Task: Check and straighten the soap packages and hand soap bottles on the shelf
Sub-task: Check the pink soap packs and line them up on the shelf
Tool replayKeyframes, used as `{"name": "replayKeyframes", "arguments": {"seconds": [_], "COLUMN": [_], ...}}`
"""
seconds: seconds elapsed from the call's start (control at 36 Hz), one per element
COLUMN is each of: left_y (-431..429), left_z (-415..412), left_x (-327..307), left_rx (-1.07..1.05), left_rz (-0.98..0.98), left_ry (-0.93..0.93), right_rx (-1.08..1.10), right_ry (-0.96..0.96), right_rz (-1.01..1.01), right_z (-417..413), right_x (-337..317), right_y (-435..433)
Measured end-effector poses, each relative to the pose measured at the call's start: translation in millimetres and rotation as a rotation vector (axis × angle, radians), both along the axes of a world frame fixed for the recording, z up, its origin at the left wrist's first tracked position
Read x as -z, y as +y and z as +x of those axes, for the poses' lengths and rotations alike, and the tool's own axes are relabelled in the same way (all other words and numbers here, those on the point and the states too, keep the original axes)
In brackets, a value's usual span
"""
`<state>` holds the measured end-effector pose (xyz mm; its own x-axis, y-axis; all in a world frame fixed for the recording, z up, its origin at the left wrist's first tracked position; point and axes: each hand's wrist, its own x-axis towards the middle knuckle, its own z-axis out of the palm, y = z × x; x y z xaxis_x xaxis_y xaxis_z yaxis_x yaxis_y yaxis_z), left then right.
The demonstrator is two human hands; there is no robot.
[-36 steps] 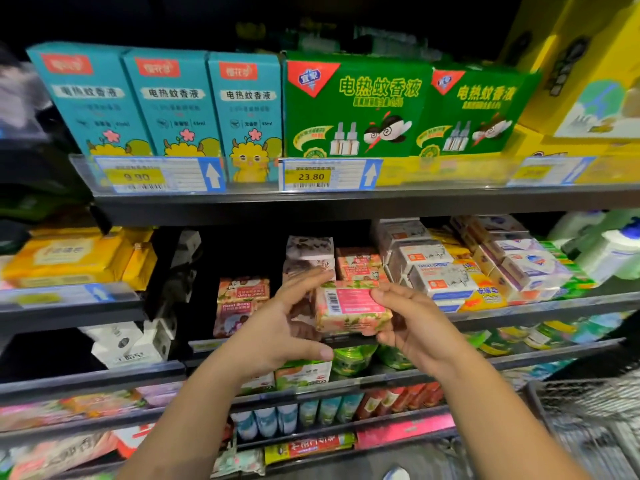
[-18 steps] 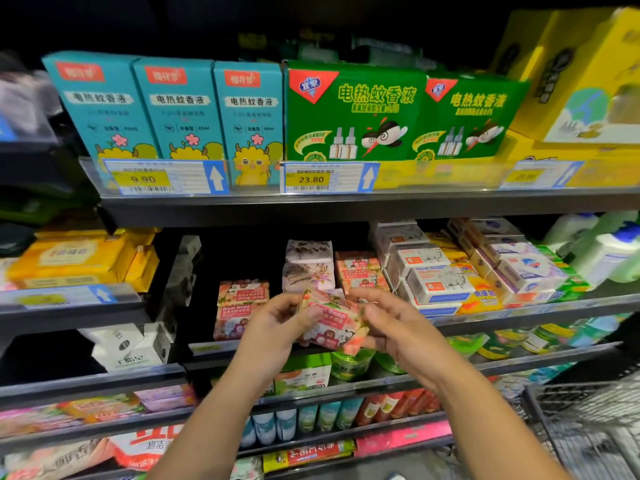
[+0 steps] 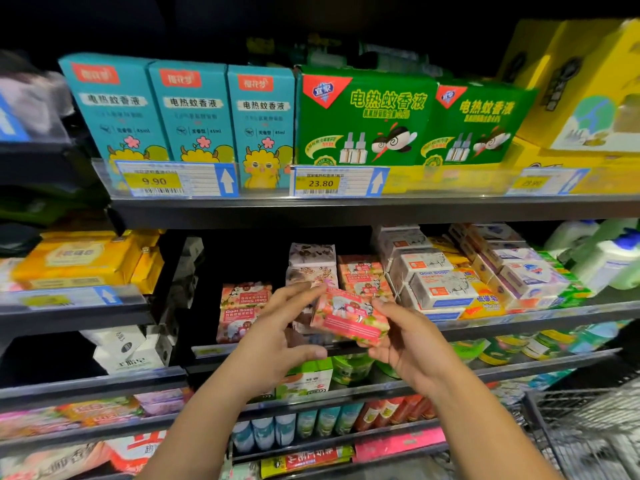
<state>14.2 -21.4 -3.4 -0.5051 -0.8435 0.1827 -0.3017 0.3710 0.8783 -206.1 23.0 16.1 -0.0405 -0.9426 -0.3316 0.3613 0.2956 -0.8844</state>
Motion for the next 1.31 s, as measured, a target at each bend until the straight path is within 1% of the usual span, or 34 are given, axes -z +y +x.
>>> {"name": "replayKeyframes", "arguments": {"seconds": [0.08,0.17,0.25,0.33,0.39,0.42,0.47,0.53,0.56,0.64,0.67,0.72,0.81,0.86,0.94,1.0,1.06,1.14,1.17,1.25,1.31], "left_y": [-0.3,1.0,2.5,6.6,7.9,7.7,6.5,6.5,7.2,10.5,11.6,11.6,11.1,7.8,4.7,5.5,7.9,11.0,11.5,10.4,9.1], "left_z": [-2.0,-4.6,-7.5,-9.8,-10.4,-10.8,-12.4,-16.8,-20.5,-30.4,-31.8,-33.1,-29.2,-24.1,-19.3,-21.5,-26.1,-34.2,-36.5,-39.7,-38.1], "left_x": [-2.6,-3.2,-0.3,-4.6,-8.4,-9.6,-11.2,-13.4,-15.1,-17.2,-17.0,-16.8,-17.9,-15.9,-11.2,-9.0,-6.1,0.7,4.2,16.5,20.0], "left_rx": [-0.046,-0.028,-0.059,-0.097,-0.103,-0.101,-0.113,-0.124,-0.119,-0.088,-0.072,-0.063,-0.111,-0.144,-0.158,-0.136,-0.092,-0.047,-0.035,-0.035,-0.092], "left_rz": [-0.102,-0.058,0.019,0.131,0.182,0.174,0.094,0.001,-0.032,-0.094,-0.116,-0.121,-0.011,0.0,0.015,0.089,0.109,0.092,0.095,0.042,-0.001], "left_ry": [0.071,0.16,0.213,0.321,0.379,0.373,0.286,0.205,0.18,0.121,0.1,0.068,0.139,0.159,0.138,0.146,0.116,-0.003,-0.014,-0.024,-0.033], "right_rx": [-0.041,-0.086,-0.143,-0.181,-0.199,-0.21,-0.251,-0.272,-0.27,-0.234,-0.238,-0.226,-0.162,-0.144,-0.062,-0.007,0.024,-0.016,-0.06,-0.166,-0.165], "right_ry": [-0.018,0.021,0.157,0.303,0.44,0.531,0.687,0.755,0.718,0.327,0.292,0.343,0.559,0.632,0.571,0.573,0.588,0.636,0.674,0.877,0.927], "right_rz": [0.034,0.043,-0.006,-0.136,-0.241,-0.287,-0.332,-0.322,-0.3,-0.201,-0.206,-0.226,-0.278,-0.329,-0.404,-0.464,-0.519,-0.567,-0.573,-0.651,-0.702], "right_z": [5.2,9.1,8.7,7.6,6.3,6.5,10.5,17.3,21.3,33.7,34.8,32.1,14.7,1.1,-15.0,-19.5,-17.5,-3.1,3.5,15.9,14.2], "right_x": [0.0,-0.1,1.3,5.2,8.5,10.4,14.0,19.0,22.2,30.9,34.2,37.5,37.2,29.4,12.8,1.9,-5.6,-13.7,-15.1,-14.0,-13.8], "right_y": [1.4,1.6,2.7,2.5,2.2,2.3,3.0,3.8,4.5,7.5,9.0,13.0,13.9,13.6,11.0,8.6,5.9,5.5,6.5,8.1,7.5]}}
